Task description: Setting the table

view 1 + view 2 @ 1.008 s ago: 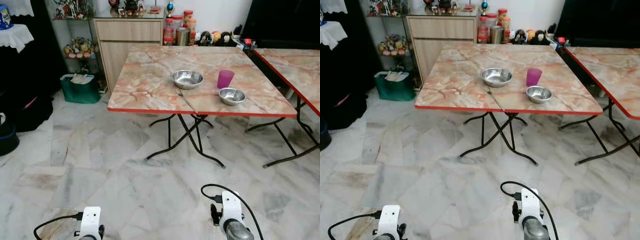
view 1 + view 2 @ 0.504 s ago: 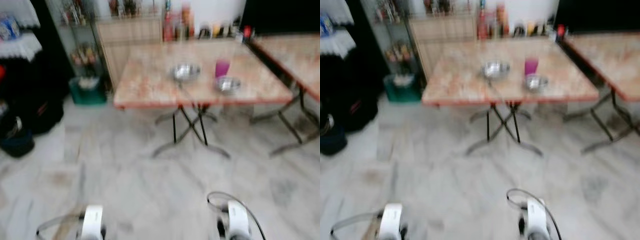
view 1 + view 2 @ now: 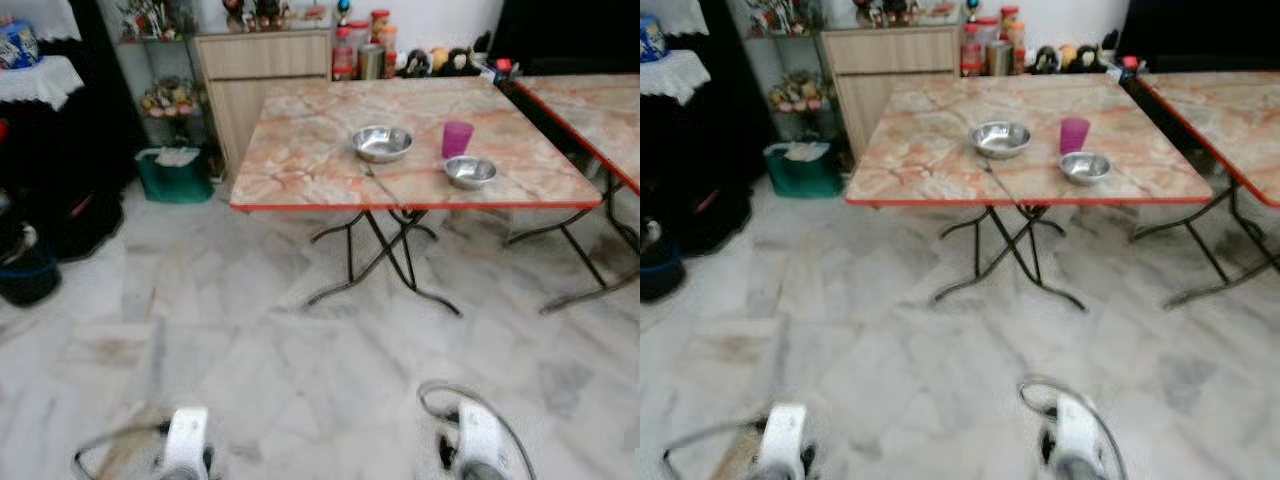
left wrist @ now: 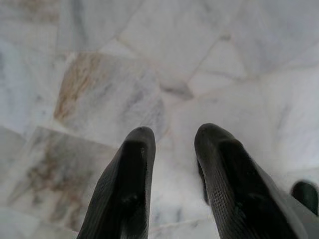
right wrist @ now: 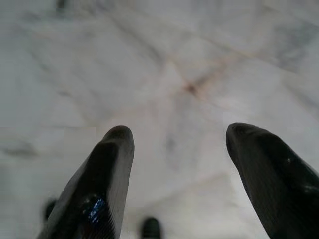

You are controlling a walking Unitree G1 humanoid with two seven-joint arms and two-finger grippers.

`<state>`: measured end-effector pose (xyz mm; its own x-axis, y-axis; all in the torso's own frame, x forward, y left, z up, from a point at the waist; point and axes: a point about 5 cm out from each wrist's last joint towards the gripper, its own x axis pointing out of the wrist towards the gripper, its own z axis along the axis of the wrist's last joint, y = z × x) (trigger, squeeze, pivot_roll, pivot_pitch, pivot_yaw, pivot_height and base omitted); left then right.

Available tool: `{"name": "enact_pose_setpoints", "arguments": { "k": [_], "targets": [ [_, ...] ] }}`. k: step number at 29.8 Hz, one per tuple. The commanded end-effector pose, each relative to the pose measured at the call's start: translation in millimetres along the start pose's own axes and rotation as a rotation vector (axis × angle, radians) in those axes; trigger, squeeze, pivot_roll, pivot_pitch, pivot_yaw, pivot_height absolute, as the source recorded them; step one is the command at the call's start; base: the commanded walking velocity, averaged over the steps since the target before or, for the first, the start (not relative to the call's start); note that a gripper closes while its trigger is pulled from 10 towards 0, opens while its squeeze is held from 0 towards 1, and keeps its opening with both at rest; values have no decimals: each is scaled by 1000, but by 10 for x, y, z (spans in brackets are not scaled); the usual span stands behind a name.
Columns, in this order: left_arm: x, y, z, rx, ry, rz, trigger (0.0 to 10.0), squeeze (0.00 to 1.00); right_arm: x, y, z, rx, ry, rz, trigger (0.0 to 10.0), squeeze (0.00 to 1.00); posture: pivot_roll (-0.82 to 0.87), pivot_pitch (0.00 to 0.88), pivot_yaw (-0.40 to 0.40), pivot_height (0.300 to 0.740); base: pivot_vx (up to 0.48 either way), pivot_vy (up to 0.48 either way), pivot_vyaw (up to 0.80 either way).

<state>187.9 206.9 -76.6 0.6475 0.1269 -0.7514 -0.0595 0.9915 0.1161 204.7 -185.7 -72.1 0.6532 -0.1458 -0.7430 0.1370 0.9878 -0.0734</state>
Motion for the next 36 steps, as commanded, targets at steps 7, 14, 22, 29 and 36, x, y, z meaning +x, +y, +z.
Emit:
{"name": "enact_pose_setpoints", "arguments": {
  "k": [7,14,22,29,36],
  "targets": [
    [21,-74,79,-7,-17,-14,10000,0,-7,-102,-33,-42,6,-14,10000,0,20,0,15,740,285,0,184],
    [23,-81,87,-10,-19,-15,10000,0,-3,-92,-9,-69,-5,-4,10000,0,19,0,14,740,299,0,84],
    [25,-84,90,-11,-19,-14,10000,0,-4,-86,-11,-69,-5,-1,10000,0,17,0,14,740,325,0,582],
    [28,-80,103,-9,-20,-15,10000,0,-1,-78,-7,-54,-1,1,10000,0,18,0,13,740,328,0,0],
    [27,-86,96,-3,-17,-20,10000,0,0,-58,6,-49,-8,8,10000,0,9,0,20,740,330,0,0]
  ]
}}
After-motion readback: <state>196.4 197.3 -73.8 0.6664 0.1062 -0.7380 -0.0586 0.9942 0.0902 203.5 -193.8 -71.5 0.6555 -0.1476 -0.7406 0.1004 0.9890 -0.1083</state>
